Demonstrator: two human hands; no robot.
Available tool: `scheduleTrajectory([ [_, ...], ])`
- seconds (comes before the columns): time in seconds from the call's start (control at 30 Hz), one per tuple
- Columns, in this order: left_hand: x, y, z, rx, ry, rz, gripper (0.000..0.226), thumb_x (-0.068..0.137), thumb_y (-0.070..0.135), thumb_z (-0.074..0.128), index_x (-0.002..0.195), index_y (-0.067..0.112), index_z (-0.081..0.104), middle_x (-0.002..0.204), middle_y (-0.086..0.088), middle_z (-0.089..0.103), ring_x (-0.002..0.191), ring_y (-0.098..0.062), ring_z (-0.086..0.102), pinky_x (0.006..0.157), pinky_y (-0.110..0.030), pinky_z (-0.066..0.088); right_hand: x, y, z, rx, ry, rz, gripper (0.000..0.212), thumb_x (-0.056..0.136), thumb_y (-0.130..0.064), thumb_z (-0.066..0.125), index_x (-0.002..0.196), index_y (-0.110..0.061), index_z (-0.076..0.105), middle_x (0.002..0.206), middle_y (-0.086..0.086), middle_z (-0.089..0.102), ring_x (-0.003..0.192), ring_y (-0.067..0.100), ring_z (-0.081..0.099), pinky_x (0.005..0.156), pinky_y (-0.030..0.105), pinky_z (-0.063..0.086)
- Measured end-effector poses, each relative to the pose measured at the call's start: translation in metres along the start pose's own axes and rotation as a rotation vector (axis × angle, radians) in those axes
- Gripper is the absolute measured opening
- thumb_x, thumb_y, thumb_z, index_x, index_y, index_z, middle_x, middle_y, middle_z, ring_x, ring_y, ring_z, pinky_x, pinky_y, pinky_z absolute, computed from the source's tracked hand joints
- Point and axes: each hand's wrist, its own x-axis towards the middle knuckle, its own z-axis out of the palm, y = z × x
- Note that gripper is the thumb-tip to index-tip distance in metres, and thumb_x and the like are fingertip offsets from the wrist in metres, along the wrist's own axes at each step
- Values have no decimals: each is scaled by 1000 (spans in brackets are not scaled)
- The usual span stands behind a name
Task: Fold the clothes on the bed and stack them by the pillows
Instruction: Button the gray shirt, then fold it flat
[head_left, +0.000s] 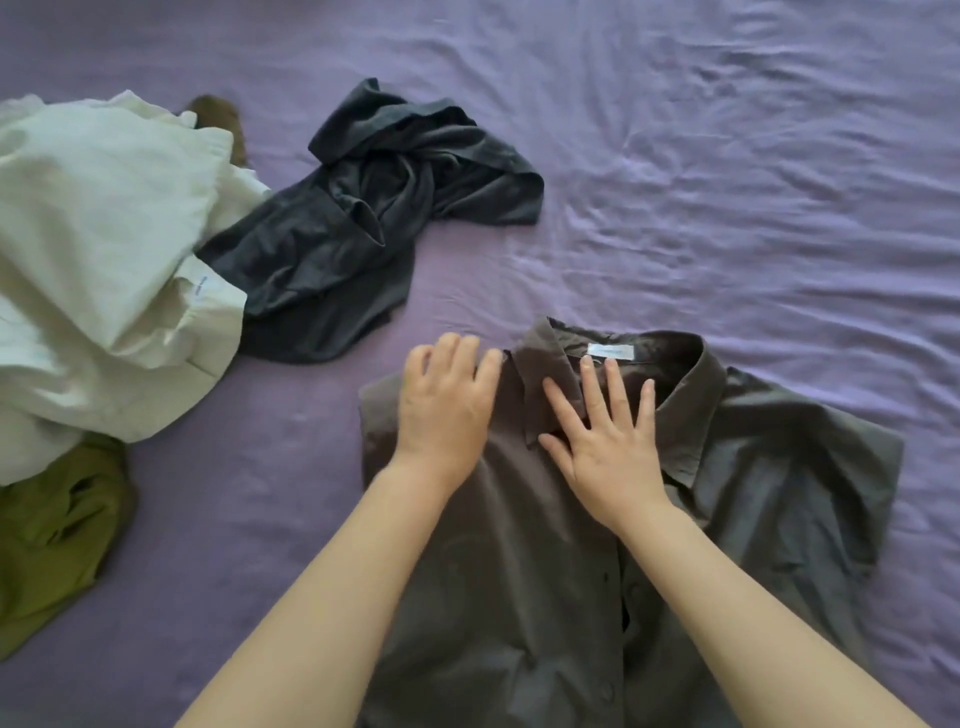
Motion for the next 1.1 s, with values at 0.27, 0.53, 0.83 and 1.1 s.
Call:
scheduleTrajectory([
  [0.27,-42,10,43,-26,-663,-57,83,80,78,1,147,33,-17,158,-7,-20,143,-26,-24,110,-61,-14,10,9,-4,-23,-147,-35,65,93,-58,29,148,-39,0,158,12,-5,144,31,-13,113,57,-1],
  [0.53,-76,97,-21,-412,-306,-144,20,76,19,70,94,15,62,94,-7,60,80,-30,60,65,-37,48,-132,22,-8,379,194,146,25,77,-5,72,101,-10,67,96,7,62,84,29,61,71,38,51],
  [0.83,-120,167,-16,-639,-690,-494,32,85,40,61,103,18,47,108,-1,47,98,-21,51,87,-35,47,-162,9,14,331,63,241,27,69,-10,80,94,-13,69,87,3,65,76,25,61,63,38,49],
  [1.1,-121,168,-23,-629,-590,-639,17,90,29,51,105,22,56,105,4,62,98,-19,59,79,-33,49,-153,11,9,560,12,319,8,91,-19,57,95,-15,63,88,1,60,82,22,59,64,35,44],
])
